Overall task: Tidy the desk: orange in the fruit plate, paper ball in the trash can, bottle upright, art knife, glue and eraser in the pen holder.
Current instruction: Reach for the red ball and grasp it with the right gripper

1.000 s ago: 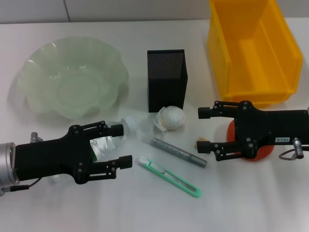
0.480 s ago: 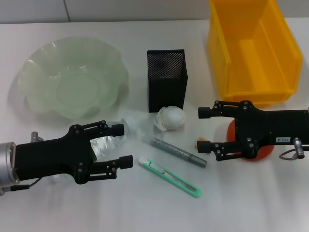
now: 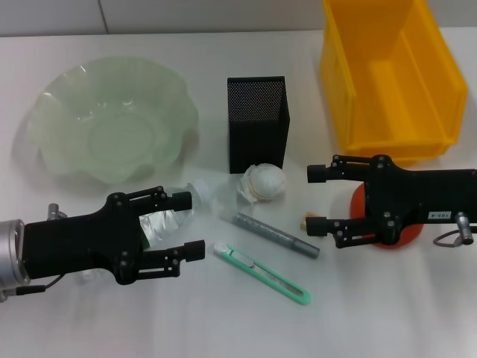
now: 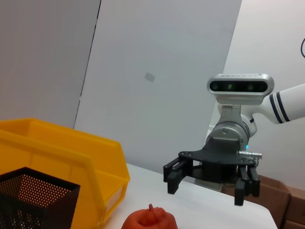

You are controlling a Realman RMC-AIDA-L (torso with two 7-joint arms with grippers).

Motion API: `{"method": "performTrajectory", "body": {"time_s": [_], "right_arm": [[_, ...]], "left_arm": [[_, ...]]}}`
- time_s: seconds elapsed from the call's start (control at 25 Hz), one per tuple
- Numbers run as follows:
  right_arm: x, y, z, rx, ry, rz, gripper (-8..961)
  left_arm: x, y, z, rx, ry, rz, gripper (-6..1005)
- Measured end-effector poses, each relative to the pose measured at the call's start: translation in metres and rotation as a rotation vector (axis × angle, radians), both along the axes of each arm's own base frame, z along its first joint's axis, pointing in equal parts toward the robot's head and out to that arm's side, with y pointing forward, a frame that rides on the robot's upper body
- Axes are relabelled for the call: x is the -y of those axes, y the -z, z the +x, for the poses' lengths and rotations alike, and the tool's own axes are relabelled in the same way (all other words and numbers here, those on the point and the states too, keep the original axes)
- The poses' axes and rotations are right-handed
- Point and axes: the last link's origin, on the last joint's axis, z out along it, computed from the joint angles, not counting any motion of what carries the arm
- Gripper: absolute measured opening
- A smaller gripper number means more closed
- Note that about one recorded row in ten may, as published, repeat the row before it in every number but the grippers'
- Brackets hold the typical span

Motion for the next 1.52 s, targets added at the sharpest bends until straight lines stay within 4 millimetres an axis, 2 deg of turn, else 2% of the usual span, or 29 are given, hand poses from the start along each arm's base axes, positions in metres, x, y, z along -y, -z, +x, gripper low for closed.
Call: {"method": "performTrajectory", "body": {"time_s": [0.12,0.36,0.4,0.48,0.52,0.56,0.84,1.24,1.52], "right_arm": [[-0.003,-0.009,-0.002,-0.016,0.015,-0.004,829],[-0.014,-0.041,-0.004,0.017,0.071,-0.047,830],[-0.018,-0.053,-0.005,0.059,0.082,-0.077,830],[-0.020,-0.058,-0.005,0.080,0.087,-0.090,830],[-0.024,-0.071,-0.007,0.126,0.099,-0.113,830],[-0.024,-0.071,-0.007,0.126,0.099,-0.113,830],[-0.043,-0.104,-0.017,0.340,0.135,-0.150,830],[-0.063,-0.113,-0.026,0.607,0.158,-0.144,830],[-0.066,-0.108,-0.020,0.675,0.165,-0.112,830]], "left_arm": [[0.000,0.000,0.000,0.000,0.001,0.001,784],[0.000,0.000,0.000,0.000,0.006,0.002,784],[-0.001,0.000,0.001,0.000,0.008,0.003,784],[-0.001,0.000,0.001,0.000,0.009,0.003,785],[-0.001,0.000,0.001,0.000,0.010,0.003,785],[-0.001,0.000,0.001,0.000,0.011,0.004,785],[-0.003,-0.002,0.002,0.003,0.009,0.015,785],[-0.008,-0.004,0.003,0.013,-0.005,0.039,784],[-0.009,-0.005,0.002,0.013,-0.020,0.038,784]]}}
